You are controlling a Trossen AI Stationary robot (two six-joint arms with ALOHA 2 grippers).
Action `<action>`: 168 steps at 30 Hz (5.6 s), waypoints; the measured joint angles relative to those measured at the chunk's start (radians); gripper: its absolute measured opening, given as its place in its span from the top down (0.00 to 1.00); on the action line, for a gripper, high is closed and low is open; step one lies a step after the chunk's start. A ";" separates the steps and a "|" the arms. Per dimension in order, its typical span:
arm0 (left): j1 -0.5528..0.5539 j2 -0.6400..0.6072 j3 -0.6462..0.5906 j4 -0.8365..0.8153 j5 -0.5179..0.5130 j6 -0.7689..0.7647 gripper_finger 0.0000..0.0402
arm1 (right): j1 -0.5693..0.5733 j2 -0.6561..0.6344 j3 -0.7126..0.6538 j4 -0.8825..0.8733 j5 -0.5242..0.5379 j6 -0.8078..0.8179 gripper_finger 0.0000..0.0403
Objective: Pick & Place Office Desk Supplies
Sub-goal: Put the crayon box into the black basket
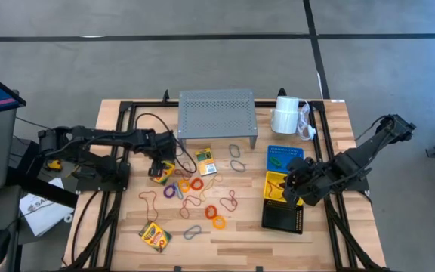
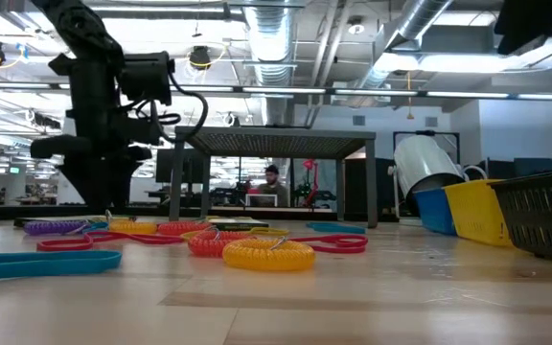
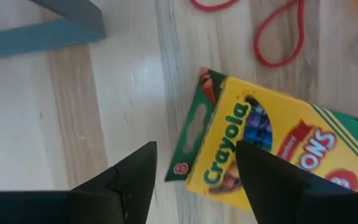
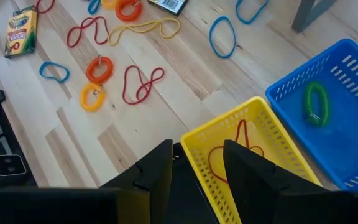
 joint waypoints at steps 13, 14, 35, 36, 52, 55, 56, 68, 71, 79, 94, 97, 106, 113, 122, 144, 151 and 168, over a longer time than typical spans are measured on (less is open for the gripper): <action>0.000 -0.002 -0.039 0.061 0.127 0.024 0.49 | 0.000 0.000 0.000 0.034 -0.001 0.008 0.65; 0.000 -0.002 -0.039 0.059 0.140 0.025 0.50 | 0.000 0.000 0.000 0.037 -0.001 0.008 0.65; 0.076 0.000 -0.041 0.026 0.238 0.053 0.83 | 0.000 0.000 0.000 0.079 -0.009 0.008 0.65; 0.076 0.000 -0.041 0.027 0.237 0.053 0.84 | 0.000 0.000 0.000 0.079 -0.009 0.008 0.65; 0.076 0.002 -0.042 0.019 0.195 0.057 1.00 | 0.000 0.000 0.000 0.098 -0.009 0.007 0.65; 0.076 0.001 -0.042 0.008 0.196 0.055 1.00 | 0.000 0.000 0.011 0.099 -0.009 -0.001 0.65; 0.076 0.001 -0.042 0.001 0.196 0.052 1.00 | 0.000 0.000 0.014 0.100 -0.007 -0.007 0.65; 0.073 -0.087 0.007 -0.125 0.199 0.000 1.00 | -0.029 0.000 0.021 0.208 0.148 -0.079 0.65; 0.073 -0.146 0.040 -0.160 0.198 -0.004 1.00 | -0.045 0.000 0.022 0.220 0.148 -0.101 0.65; 0.070 -0.259 0.116 -0.285 0.205 -0.038 1.00 | -0.081 0.000 -0.005 0.272 0.199 -0.098 0.65; -0.109 -0.325 0.277 -0.343 0.212 -0.207 1.00 | -0.259 0.090 -0.017 0.571 0.166 -0.324 0.47; -0.149 -0.324 0.322 -0.342 0.212 -0.240 1.00 | -0.298 0.135 -0.017 0.671 0.112 -0.414 0.42; -0.240 -0.324 0.475 -0.283 0.198 -0.325 1.00 | -0.387 0.273 -0.017 0.994 -0.054 -0.590 0.39; -0.260 -0.321 0.510 -0.134 0.198 -0.326 1.00 | -0.434 0.369 0.022 1.164 -0.193 -0.668 0.39; -0.258 -0.258 0.510 -0.002 0.198 -0.327 1.00 | -0.442 0.472 0.195 1.093 -0.222 -0.767 0.39; -0.261 -0.244 0.510 0.138 0.265 -0.349 1.00 | -0.481 0.510 0.257 1.014 -0.209 -0.806 0.42; -0.261 -0.244 0.510 0.185 0.268 -0.352 1.00 | -0.494 0.510 0.257 1.021 -0.217 -0.813 0.59; -0.261 -0.251 0.510 0.156 0.272 -0.371 1.00 | -0.486 0.504 0.257 1.057 -0.271 -0.861 1.00</action>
